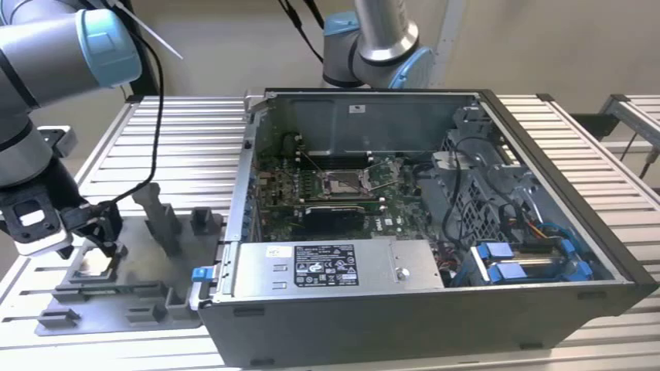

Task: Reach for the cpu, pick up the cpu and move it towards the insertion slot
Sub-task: 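Pick up the cpu and move it towards the insertion slot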

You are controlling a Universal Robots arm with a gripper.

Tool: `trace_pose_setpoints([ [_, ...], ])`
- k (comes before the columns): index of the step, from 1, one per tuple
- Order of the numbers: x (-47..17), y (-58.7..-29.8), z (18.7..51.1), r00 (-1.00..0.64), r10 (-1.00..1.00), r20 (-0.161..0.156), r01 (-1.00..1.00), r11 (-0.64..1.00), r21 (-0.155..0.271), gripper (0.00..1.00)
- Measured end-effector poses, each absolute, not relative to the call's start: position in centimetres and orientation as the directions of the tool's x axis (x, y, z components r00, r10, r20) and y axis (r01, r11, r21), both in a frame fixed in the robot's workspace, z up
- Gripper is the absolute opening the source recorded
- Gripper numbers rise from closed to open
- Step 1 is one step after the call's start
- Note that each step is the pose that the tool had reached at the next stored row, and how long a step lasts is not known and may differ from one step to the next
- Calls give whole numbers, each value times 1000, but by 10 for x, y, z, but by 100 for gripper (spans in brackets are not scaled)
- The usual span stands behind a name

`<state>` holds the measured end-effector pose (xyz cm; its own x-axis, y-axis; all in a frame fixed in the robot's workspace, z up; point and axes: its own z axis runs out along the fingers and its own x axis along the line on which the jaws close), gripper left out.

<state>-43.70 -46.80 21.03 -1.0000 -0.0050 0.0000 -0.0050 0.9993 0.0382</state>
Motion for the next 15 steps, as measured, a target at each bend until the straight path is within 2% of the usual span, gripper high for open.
trace_pose_setpoints([
  [15,-439,-466,196,-1000,-5,0,-5,999,38,100],
])
